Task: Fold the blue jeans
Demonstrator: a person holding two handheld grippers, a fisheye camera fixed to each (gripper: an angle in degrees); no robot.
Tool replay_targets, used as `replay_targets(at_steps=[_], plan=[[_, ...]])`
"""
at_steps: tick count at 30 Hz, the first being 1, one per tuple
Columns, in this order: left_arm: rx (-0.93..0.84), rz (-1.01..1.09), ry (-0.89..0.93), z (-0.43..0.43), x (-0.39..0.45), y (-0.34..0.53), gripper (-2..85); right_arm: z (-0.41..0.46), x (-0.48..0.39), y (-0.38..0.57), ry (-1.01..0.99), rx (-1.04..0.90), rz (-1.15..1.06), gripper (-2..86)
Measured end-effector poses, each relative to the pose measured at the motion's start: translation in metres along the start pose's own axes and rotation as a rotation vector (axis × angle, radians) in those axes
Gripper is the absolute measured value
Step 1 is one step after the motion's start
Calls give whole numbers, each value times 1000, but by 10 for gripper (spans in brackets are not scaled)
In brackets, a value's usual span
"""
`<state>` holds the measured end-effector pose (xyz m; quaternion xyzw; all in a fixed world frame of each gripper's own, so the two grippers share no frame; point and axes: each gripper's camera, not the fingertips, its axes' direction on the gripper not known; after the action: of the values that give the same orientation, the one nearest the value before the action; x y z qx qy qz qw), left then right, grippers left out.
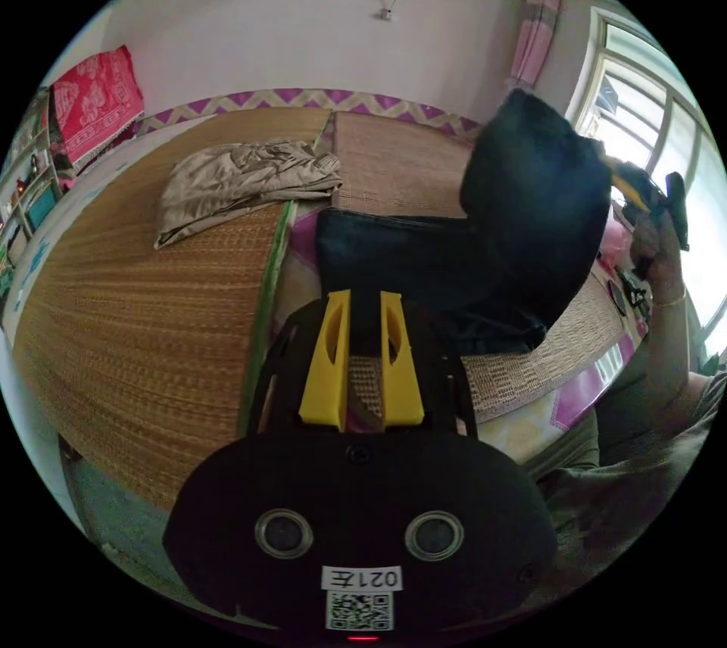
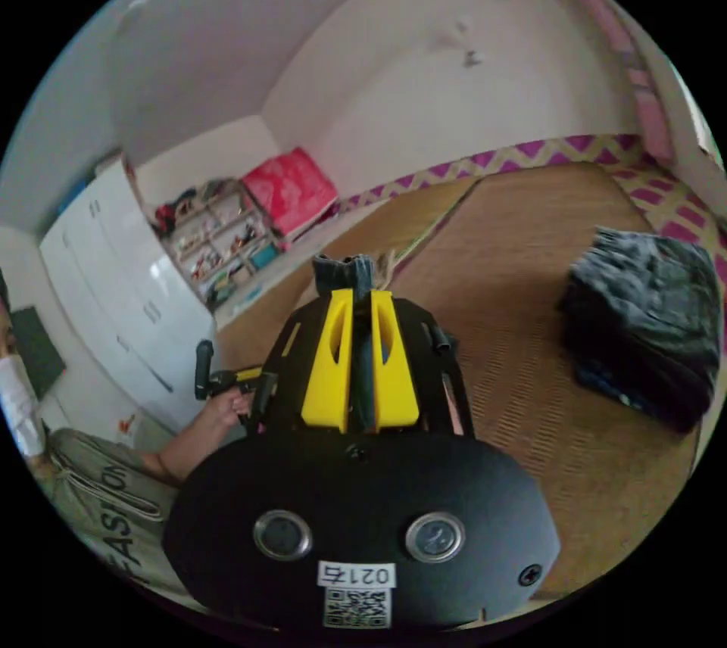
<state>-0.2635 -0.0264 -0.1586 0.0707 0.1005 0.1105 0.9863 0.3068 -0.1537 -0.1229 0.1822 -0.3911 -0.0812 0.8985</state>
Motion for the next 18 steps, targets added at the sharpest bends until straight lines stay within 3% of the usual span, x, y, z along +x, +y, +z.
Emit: replay_targets(at_steps=[4,6,8,10,11,14,18], plan=[[-15,51,16,14,22,-11,62,-75,106,37,105,15,227,44],[-14,88,61,24,41,-18,61,-85,189,85,133,-54,442,44],[-10,133,96,33,58,-22,61,-78,247,128,102,-140,595,45],[-4,190,117,40,75,-27,64,-86,278,164,-44,-62,692,46],[-4,229,125,44,86,-30,67,-102,281,172,-106,30,701,45],[-10,323,130,53,109,-38,77,-136,244,156,78,120,543,40],[-26,436,157,73,138,-51,84,-102,192,110,154,-28,262,48]])
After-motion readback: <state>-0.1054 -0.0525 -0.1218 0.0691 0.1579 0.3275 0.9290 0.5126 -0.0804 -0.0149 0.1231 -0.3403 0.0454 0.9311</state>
